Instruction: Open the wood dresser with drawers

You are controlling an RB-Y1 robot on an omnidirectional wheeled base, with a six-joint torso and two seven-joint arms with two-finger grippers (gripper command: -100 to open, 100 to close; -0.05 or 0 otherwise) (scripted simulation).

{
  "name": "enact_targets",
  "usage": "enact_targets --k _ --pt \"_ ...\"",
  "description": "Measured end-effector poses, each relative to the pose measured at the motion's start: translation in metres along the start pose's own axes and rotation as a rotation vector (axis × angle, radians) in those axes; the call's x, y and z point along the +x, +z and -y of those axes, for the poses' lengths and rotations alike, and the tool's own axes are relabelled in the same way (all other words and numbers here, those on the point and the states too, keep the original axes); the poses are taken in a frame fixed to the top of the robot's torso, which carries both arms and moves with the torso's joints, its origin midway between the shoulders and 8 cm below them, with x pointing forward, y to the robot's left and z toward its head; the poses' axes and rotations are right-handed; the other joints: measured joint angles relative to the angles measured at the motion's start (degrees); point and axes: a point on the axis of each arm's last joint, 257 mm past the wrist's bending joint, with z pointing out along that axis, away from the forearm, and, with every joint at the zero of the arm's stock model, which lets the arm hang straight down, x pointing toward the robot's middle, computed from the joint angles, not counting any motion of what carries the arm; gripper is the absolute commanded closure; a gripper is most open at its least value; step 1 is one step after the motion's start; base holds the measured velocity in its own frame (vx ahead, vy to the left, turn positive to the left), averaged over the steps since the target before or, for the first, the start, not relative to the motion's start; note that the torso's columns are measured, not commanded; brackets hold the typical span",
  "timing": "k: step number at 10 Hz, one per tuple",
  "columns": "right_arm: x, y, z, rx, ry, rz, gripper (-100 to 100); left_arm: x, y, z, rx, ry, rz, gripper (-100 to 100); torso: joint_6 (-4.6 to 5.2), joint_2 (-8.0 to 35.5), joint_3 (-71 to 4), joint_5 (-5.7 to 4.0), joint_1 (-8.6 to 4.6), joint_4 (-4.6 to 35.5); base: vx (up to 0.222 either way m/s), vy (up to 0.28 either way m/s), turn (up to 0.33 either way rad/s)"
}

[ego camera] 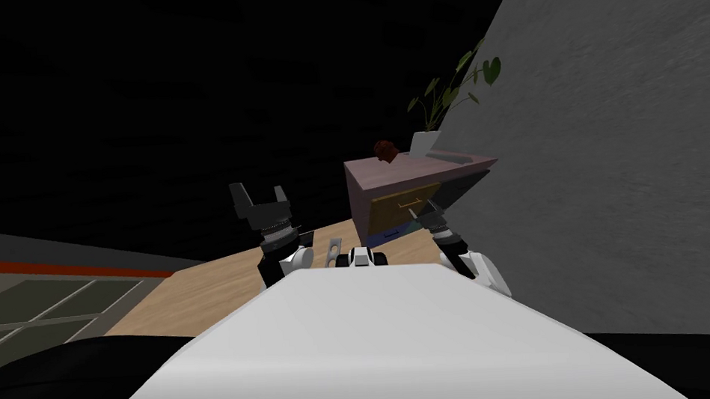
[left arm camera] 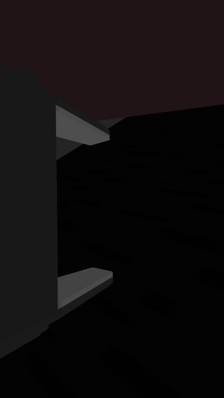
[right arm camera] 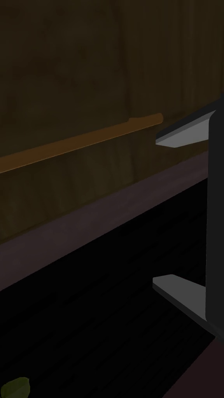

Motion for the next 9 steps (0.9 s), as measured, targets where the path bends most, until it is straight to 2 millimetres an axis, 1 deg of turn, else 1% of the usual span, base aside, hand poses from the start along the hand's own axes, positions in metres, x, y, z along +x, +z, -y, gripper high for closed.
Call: enact_targets --k 4,9 --pt "0.011 -0.007 -0.02 -0.037 -0.104 -0.01 -100 0.0 0.0 0.0 0.0 0.0 0.0 0 0.01 -0.1 -0.1 0.04 0.15 0.0 0.022 0.053 -0.049" --pt "0.018 -0.011 -0.039 -0.078 -0.222 -0.007 -100 0.0 0.0 0.0 0.0 0.0 0.0 0 0.01 0.0 0.0 0.0 0.03 0.0 0.022 0.045 -0.036"
